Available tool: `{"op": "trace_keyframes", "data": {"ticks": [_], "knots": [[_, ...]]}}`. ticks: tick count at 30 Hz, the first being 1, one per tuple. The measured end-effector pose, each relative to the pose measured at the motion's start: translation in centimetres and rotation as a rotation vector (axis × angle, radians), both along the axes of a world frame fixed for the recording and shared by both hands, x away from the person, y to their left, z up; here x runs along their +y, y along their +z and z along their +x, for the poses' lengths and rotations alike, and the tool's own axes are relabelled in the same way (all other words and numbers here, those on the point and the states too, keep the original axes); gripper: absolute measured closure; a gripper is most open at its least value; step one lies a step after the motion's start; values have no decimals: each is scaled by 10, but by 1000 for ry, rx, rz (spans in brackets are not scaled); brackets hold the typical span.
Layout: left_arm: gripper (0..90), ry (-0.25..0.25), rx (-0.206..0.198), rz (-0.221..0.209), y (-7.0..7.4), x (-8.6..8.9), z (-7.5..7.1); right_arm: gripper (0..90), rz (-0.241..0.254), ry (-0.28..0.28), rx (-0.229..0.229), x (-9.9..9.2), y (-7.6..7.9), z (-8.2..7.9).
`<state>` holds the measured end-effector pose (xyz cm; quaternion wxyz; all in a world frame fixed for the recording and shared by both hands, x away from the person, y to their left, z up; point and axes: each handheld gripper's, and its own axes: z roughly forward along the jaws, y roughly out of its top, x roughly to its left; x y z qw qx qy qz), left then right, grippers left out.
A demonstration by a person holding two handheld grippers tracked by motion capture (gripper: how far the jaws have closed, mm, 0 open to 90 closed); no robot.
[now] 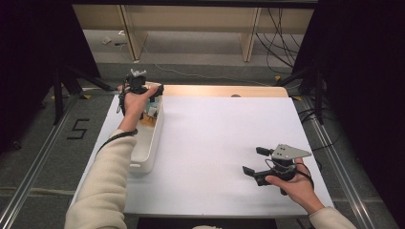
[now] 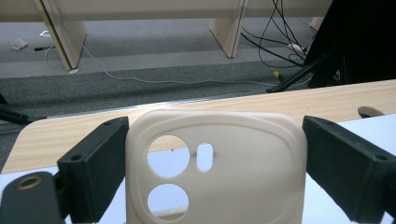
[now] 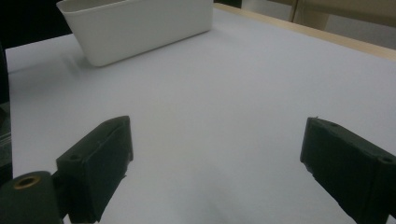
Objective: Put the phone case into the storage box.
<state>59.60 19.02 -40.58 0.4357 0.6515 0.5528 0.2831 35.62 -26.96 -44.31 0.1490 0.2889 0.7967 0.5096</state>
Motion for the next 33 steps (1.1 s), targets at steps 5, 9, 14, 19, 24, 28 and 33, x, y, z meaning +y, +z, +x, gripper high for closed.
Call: {"op": "trace_keyframes", "data": {"ticks": [5, 9, 14, 19, 24, 28, 33], "knots": [[100, 1, 4, 1, -1, 0, 0, 102, 1, 1, 0, 0, 0, 0], [100, 0, 5, 1, -1, 0, 0, 102, 1, 1, 2, 0, 0, 0], [99, 0, 5, -1, -1, 0, 0, 102, -1, 1, 4, 0, 0, 0], [99, -1, 7, -3, -2, 1, 0, 102, 0, 1, 4, 1, 0, 0], [99, -3, 9, -5, -2, 1, 0, 102, 0, 2, 5, 1, 0, 0], [99, -4, 10, -6, -2, 1, 0, 102, 0, 2, 5, 1, -1, 0], [99, -5, 9, -4, -2, 1, 0, 102, -1, 2, 5, 1, 0, 0]]}}
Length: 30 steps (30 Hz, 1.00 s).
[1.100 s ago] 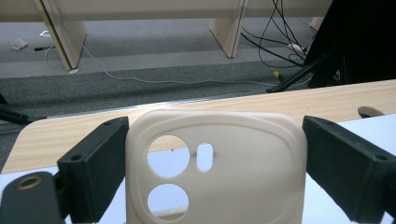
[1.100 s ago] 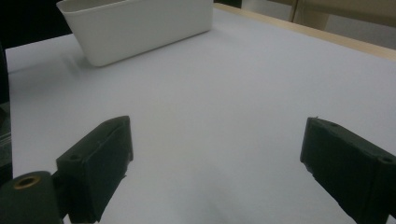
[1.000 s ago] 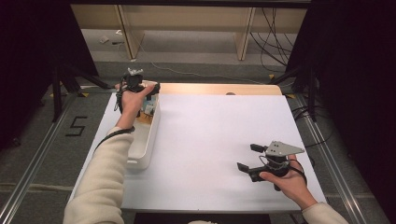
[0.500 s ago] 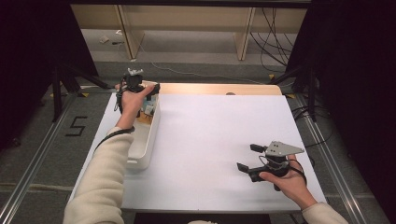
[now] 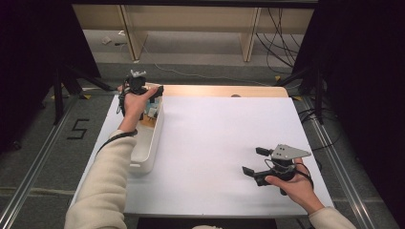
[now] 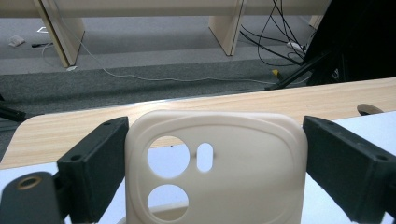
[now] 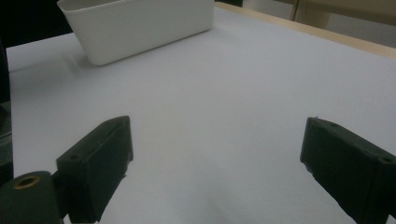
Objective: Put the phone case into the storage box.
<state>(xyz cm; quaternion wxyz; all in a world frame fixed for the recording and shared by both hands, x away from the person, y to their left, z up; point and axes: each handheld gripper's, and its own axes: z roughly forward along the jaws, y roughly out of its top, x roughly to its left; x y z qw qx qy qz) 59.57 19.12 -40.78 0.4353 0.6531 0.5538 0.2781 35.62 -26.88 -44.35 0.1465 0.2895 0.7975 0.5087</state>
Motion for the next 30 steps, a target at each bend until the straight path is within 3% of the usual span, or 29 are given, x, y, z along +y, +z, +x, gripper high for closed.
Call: {"op": "trace_keyframes", "data": {"ticks": [30], "knots": [[88, -16, 17, 3, 1, 1, 0, 102, -1, 1, -1, 0, 0, 0]]}}
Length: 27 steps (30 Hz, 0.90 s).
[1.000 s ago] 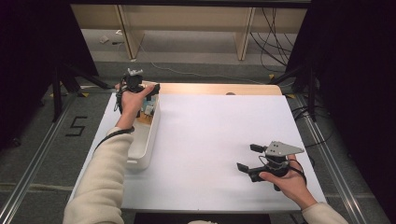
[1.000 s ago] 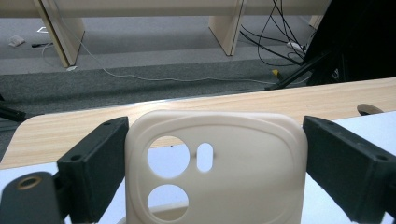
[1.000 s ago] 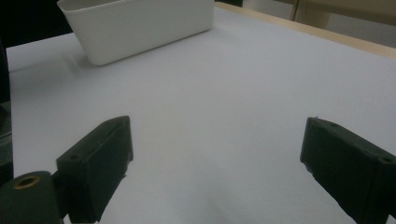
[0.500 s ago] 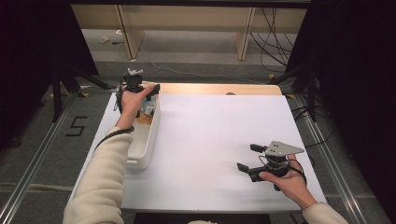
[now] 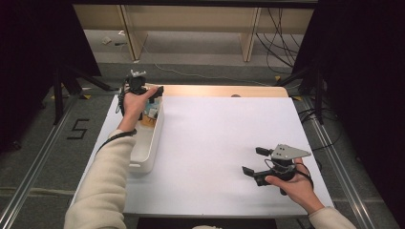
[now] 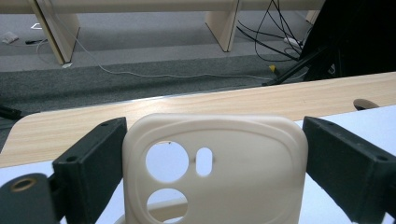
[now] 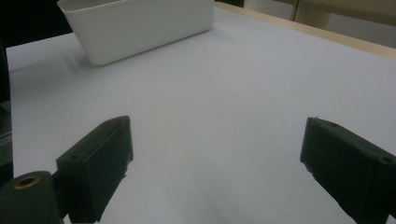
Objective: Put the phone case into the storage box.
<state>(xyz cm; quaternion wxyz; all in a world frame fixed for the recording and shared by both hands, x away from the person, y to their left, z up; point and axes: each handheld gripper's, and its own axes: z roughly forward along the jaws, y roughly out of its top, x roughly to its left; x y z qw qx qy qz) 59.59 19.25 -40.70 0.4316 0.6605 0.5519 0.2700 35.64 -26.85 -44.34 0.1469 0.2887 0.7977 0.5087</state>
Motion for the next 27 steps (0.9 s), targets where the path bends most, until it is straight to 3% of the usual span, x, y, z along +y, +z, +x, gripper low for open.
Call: {"op": "trace_keyframes", "data": {"ticks": [27], "knots": [[0, -16, -26, 8, 10, -4, 0, 102, -2, 3, 1, 0, 0, 0]]}}
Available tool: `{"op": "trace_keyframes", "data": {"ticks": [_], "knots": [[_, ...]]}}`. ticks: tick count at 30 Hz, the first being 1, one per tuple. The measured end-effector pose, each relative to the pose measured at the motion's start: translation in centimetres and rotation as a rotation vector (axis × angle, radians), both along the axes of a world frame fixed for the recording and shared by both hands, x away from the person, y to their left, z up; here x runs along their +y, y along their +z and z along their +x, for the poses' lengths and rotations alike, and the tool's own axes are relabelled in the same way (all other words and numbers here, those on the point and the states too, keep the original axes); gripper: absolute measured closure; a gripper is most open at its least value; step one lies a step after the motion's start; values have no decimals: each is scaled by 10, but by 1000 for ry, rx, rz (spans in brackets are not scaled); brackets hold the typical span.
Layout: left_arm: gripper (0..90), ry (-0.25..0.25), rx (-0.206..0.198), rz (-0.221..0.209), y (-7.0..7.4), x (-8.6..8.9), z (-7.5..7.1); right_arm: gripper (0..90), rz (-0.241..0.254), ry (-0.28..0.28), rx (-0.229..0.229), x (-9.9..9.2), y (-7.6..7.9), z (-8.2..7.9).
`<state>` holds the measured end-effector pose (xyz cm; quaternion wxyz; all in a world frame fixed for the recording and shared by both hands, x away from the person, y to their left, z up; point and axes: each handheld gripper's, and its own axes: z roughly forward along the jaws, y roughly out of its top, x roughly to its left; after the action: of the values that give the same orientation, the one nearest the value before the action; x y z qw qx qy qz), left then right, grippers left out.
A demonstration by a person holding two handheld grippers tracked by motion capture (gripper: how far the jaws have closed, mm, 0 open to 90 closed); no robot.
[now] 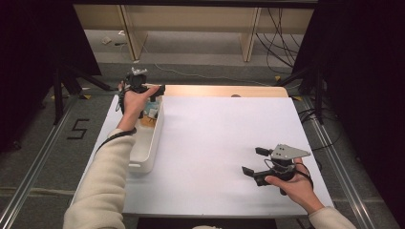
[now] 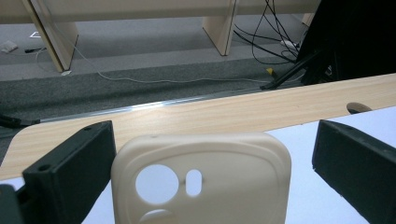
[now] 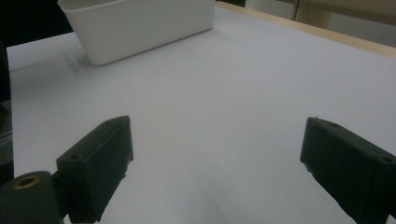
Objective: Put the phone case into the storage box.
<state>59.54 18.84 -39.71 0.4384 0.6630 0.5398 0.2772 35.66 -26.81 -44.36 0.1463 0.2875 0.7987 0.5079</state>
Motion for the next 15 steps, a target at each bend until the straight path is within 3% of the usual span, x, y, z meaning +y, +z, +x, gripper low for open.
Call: {"op": "trace_keyframes", "data": {"ticks": [15], "knots": [[0, -10, -43, 14, 10, -6, 0, 102, -3, 3, 3, 0, 0, 0]]}}
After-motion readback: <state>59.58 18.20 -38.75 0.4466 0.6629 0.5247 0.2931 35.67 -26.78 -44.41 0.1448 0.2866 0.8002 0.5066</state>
